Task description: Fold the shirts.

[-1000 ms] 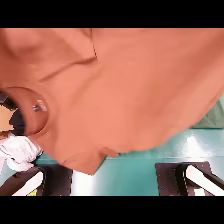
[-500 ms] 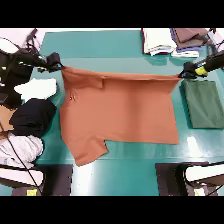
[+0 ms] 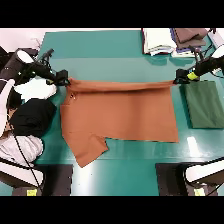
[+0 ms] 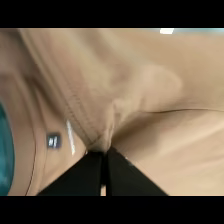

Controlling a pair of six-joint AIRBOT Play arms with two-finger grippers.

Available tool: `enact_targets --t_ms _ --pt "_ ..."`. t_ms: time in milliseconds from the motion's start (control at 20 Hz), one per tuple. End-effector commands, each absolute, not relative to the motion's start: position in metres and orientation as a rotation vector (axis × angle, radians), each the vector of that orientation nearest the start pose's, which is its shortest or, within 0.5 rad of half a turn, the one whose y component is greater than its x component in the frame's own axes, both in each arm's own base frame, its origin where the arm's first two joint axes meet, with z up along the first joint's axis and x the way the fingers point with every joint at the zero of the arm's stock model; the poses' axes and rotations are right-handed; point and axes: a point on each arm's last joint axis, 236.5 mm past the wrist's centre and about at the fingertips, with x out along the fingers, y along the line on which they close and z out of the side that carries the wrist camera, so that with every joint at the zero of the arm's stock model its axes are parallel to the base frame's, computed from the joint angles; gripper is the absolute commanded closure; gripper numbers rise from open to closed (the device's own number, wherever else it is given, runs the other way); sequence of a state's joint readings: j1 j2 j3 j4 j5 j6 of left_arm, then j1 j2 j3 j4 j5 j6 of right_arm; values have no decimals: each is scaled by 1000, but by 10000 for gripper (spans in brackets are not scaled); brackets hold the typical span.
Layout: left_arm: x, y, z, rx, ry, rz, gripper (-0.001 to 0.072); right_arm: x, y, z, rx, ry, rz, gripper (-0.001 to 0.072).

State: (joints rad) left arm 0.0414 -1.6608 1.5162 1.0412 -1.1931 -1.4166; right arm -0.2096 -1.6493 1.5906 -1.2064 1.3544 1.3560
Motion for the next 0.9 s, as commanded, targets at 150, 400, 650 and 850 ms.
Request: enact_targets --t_ms 150,400,650,850 --pt "433 -74 -33 -404 1434 -262 288 425 -12 -11 324 1403 167 325" --pt "362 -50 3 -256 1437 -202 287 373 -14 24 333 1369 149 349" --pt "228 -59 -33 -317 1540 -170 287 320 12 34 393 1340 184 349" --pt "178 -71 -72 -410 1599 -139 287 313 23 44 419 1290 204 349"
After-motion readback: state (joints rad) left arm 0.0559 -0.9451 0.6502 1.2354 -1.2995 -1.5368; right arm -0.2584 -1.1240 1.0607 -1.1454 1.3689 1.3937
